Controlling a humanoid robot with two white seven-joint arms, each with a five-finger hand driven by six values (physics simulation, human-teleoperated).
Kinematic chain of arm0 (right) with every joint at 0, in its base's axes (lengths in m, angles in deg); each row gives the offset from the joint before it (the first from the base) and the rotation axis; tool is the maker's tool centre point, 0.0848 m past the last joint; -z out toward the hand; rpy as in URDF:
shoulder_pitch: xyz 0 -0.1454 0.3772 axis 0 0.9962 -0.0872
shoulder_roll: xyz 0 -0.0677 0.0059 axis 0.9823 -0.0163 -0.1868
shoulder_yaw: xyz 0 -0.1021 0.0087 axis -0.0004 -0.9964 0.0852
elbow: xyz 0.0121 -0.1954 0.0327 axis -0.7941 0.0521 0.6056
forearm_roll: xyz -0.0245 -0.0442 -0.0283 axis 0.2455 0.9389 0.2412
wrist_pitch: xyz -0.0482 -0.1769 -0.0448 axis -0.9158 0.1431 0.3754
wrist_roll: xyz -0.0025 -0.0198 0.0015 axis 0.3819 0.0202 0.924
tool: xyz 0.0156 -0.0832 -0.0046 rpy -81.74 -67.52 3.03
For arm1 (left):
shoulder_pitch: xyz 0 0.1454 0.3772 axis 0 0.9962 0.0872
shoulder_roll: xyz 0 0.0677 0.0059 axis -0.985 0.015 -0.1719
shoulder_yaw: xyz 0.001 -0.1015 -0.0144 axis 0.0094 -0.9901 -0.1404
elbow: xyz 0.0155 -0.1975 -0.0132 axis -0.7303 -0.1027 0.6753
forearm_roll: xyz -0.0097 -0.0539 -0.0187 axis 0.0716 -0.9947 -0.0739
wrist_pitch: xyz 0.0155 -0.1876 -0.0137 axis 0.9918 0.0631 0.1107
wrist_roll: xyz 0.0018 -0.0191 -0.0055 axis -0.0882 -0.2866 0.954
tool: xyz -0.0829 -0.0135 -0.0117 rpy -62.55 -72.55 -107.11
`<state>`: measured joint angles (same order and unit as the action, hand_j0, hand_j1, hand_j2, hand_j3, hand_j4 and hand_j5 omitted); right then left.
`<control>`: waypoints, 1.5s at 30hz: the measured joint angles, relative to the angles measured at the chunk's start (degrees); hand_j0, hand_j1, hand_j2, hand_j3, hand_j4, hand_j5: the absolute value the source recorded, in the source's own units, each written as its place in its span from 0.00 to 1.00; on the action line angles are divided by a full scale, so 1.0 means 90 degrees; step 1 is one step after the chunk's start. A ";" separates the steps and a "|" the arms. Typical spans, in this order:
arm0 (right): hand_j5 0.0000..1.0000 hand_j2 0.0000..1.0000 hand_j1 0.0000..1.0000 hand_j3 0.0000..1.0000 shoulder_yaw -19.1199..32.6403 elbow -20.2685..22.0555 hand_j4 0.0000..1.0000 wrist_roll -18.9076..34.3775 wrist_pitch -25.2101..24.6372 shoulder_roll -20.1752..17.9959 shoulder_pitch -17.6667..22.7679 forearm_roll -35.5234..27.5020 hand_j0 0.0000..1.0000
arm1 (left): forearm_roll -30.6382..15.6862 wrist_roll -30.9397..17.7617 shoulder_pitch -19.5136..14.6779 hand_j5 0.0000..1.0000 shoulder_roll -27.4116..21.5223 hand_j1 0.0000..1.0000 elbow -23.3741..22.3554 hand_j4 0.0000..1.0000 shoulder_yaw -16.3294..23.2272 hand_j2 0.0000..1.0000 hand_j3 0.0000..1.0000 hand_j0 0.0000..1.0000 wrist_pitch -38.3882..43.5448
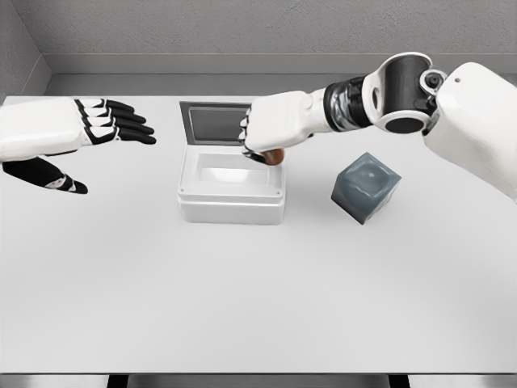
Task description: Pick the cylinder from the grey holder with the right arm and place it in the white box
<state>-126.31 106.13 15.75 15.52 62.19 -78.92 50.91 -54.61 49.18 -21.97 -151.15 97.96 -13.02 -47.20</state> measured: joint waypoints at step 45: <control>1.00 1.00 1.00 1.00 0.2964 0.1683 1.00 0.0001 0.0012 -0.4707 0.3505 -0.5749 1.00 | -0.0027 0.0000 -0.0137 1.00 -0.0103 1.00 -0.0010 1.00 0.0011 1.00 1.00 1.00 -0.0002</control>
<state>-99.63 121.27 15.76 15.63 19.82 -47.38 -0.84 -54.85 49.18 -23.21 -152.08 97.87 -12.92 -47.22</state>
